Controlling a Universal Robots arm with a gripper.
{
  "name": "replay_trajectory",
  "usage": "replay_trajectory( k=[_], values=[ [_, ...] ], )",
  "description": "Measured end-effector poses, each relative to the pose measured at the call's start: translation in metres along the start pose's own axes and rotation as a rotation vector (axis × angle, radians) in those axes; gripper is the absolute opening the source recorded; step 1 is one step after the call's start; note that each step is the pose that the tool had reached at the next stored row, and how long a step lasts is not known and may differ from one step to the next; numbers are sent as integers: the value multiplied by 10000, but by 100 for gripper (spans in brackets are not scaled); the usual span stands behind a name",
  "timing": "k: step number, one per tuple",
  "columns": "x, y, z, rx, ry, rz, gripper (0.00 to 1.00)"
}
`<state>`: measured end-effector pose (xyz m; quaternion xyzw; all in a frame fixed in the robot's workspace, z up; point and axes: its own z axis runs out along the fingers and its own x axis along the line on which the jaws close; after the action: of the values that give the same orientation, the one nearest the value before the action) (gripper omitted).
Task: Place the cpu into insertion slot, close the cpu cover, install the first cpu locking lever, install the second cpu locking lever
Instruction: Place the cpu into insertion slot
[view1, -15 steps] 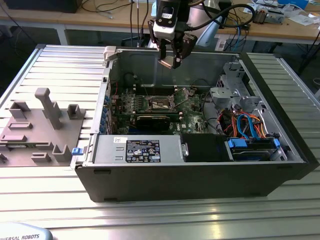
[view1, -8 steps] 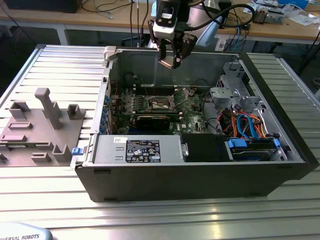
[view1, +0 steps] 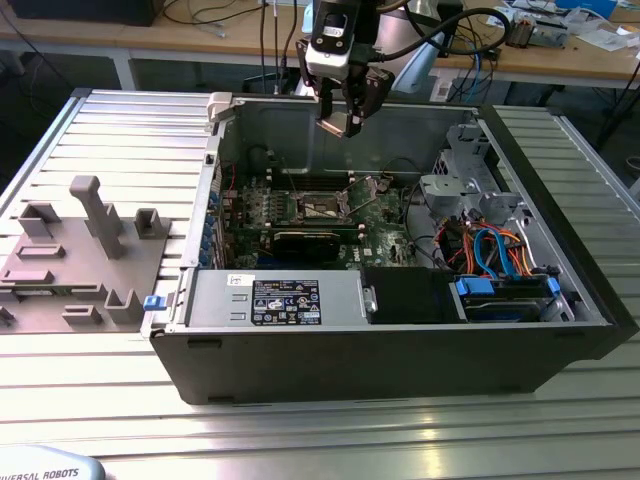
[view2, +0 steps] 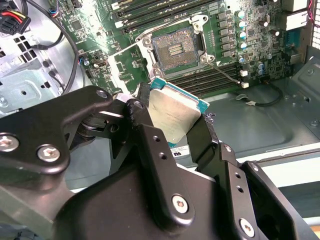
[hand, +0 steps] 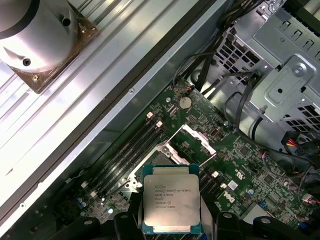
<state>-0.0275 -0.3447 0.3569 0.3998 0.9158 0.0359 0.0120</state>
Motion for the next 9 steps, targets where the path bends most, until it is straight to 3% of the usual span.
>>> replay_trajectory(
  k=[9],
  values=[
    [0,0,0,0,-3,50,54]
  ],
)
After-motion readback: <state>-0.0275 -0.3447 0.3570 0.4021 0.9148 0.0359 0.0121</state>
